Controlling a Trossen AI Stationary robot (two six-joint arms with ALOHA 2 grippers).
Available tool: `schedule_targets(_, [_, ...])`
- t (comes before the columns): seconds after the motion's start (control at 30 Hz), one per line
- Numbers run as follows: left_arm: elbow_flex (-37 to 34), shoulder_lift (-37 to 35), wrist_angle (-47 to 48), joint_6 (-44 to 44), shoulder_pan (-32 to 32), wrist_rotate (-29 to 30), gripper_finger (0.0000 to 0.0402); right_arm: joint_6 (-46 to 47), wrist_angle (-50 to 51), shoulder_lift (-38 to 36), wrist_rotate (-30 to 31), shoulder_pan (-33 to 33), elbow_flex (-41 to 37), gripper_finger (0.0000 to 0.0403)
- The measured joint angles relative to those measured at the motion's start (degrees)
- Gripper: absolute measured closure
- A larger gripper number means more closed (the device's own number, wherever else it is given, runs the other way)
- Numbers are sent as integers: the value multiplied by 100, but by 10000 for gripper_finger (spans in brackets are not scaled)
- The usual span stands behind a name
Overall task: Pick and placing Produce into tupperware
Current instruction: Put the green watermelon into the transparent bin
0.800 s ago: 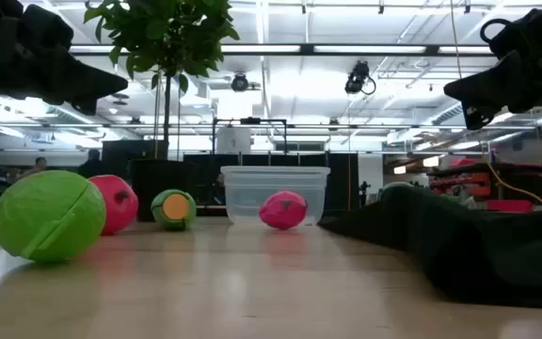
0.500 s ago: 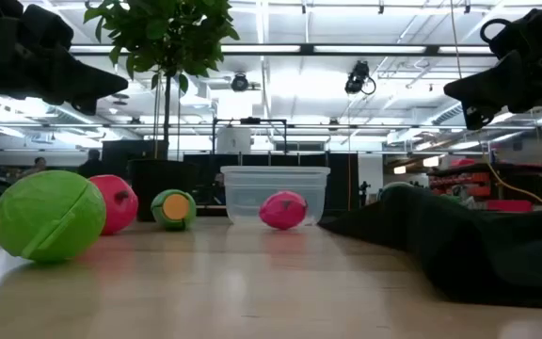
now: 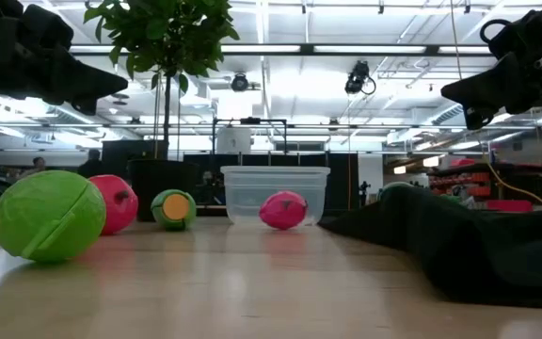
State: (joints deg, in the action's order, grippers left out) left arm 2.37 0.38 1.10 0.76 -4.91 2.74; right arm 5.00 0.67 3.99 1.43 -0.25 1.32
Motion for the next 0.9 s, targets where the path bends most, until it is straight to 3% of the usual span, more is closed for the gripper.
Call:
schedule_targets(0.23, [0, 0, 0, 0, -2, 0, 364, -484, -64, 2, 0, 0, 0, 394])
schedule_targets(0.43, [0, 0, 0, 2, -2, 1, 372, -1563, -991, 2, -7, 0, 2, 394])
schedule_targets(0.63, [0, 0, 0, 5, -2, 2, 365, -1874, -1814, 2, 15, 0, 25, 386])
schedule_targets(0.9, [0, 0, 0, 187, -2, 2, 366, -1878, -1847, 605, 399, 0, 557, 386])
